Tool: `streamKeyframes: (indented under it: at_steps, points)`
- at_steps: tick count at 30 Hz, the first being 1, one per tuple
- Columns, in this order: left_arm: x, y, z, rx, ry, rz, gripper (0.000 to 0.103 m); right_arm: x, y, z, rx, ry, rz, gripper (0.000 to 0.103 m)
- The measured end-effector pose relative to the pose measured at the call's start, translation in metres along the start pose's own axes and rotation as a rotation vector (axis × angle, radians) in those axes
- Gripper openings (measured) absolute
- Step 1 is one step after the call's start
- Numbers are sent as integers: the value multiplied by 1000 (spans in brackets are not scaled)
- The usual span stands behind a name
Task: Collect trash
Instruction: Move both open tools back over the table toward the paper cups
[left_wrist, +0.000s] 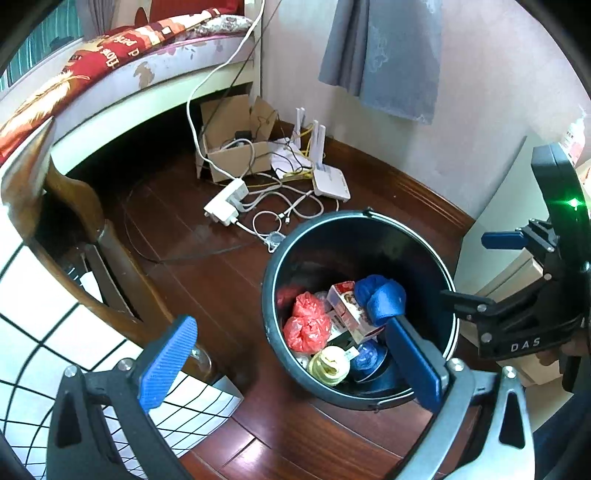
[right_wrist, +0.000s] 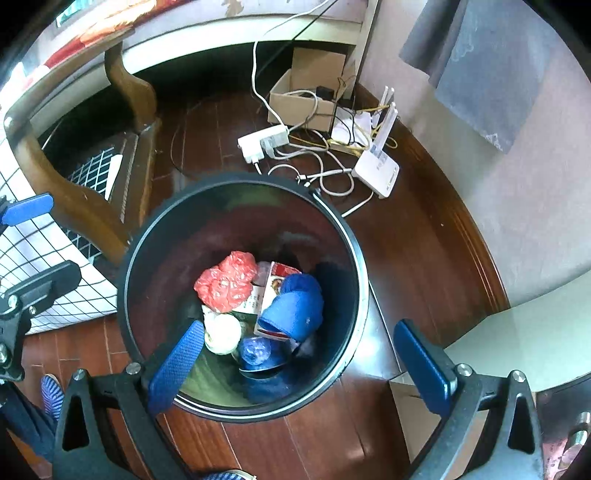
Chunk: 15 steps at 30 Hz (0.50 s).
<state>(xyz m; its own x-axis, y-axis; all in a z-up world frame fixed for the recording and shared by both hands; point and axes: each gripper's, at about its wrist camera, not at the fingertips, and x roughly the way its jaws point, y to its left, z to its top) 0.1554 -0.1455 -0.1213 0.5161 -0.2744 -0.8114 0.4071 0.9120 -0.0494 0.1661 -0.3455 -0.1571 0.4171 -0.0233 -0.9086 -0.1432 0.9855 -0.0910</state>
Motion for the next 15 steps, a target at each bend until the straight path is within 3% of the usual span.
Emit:
streamKeyframes:
  at_steps: [15]
  points:
    - [-56,7,5,-7,-99,53,103,-57,23,10,-31,-118,13,103]
